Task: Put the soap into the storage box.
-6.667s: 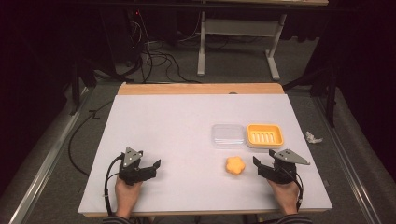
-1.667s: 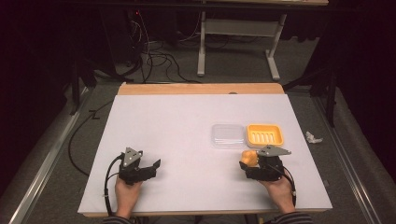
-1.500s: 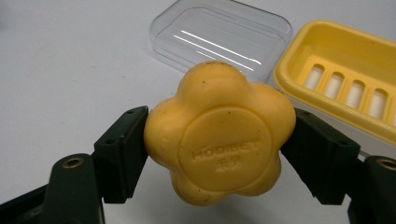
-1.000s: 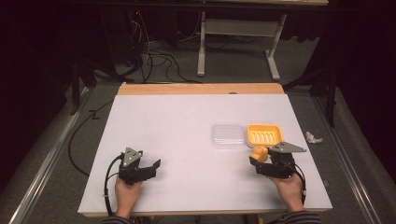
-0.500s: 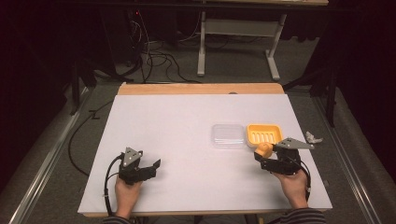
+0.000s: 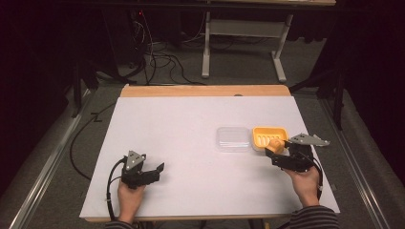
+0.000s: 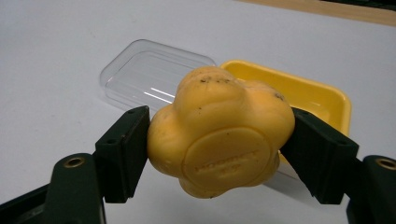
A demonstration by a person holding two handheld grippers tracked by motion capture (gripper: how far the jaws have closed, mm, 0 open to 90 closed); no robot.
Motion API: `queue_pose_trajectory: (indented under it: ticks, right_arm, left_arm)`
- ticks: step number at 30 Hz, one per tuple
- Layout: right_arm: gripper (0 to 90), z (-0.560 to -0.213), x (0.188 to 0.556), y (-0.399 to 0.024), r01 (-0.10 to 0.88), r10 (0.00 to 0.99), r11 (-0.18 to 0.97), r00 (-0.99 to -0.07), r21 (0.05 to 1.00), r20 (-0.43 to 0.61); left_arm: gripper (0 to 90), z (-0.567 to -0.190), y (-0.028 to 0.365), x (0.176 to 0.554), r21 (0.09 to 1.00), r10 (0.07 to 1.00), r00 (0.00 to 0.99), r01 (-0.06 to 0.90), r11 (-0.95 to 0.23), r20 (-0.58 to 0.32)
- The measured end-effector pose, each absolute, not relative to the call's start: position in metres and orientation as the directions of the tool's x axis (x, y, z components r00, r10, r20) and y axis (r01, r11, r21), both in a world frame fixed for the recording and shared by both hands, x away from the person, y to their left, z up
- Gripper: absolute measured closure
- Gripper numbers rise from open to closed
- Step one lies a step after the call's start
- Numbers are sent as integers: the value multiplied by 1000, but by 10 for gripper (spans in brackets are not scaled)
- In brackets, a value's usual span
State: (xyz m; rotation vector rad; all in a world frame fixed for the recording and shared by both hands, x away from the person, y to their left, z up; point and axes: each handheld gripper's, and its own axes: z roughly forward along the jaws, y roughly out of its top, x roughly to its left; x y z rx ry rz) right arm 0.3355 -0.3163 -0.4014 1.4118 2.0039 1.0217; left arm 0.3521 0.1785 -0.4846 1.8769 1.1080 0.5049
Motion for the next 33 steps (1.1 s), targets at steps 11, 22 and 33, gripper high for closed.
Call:
queue_pose_trajectory:
  ticks: [11,22,33]
  right_arm:
    - [277,-397,351,-319,582,943,187,-331,791,20]
    - [280,-404,367,-321,608,954,159,-297,778,37]
    - [388,-411,381,-327,627,967,129,-252,768,44]
  left_arm:
    - [186,-485,178,352,839,851,519,497,-222,-83]
    - [186,-485,178,352,838,851,519,498,-222,-83]
    - [186,-485,178,353,838,851,518,499,-222,-83]
